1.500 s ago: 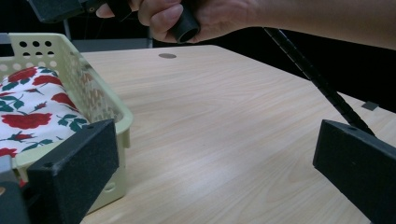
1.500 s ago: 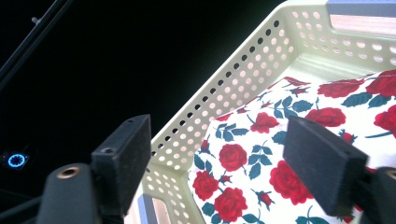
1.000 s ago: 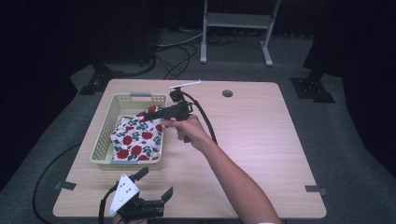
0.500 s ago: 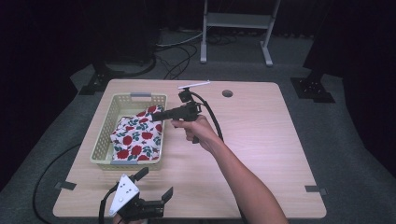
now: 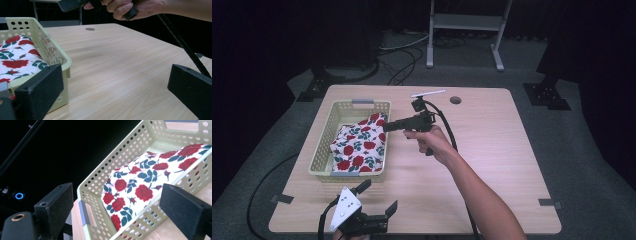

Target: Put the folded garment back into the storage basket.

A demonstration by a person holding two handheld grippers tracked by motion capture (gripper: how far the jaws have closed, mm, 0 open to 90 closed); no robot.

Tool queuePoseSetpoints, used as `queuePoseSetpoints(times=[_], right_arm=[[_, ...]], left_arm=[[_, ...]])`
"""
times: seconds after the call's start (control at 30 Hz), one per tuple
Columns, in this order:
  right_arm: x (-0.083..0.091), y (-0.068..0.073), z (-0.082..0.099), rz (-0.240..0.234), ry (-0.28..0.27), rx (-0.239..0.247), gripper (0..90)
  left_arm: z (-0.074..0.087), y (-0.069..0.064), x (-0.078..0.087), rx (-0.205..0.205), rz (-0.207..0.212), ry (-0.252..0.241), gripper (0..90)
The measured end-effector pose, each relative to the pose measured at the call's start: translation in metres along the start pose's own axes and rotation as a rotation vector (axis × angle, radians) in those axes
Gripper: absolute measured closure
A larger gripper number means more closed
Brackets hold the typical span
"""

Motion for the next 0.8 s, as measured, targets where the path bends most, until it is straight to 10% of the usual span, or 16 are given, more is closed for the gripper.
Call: queuePoseSetpoints(times=[0.8], right_arm=[[0.036, -0.008, 0.019, 0.003, -0.011, -0.007, 11.0]], left_arm=[[0.002, -0.001, -0.002, -0.006, -0.002, 0.012, 0.0]])
Point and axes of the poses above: each handheld gripper's, and its own axes: x roughly backward along the jaws, z roughly out of its underside, y roughly to its left, the point moved 3 cm from there along -x, roughly forward along the jaws, and after that the axes turned 13 degrees about x, right-handed, at the moved point
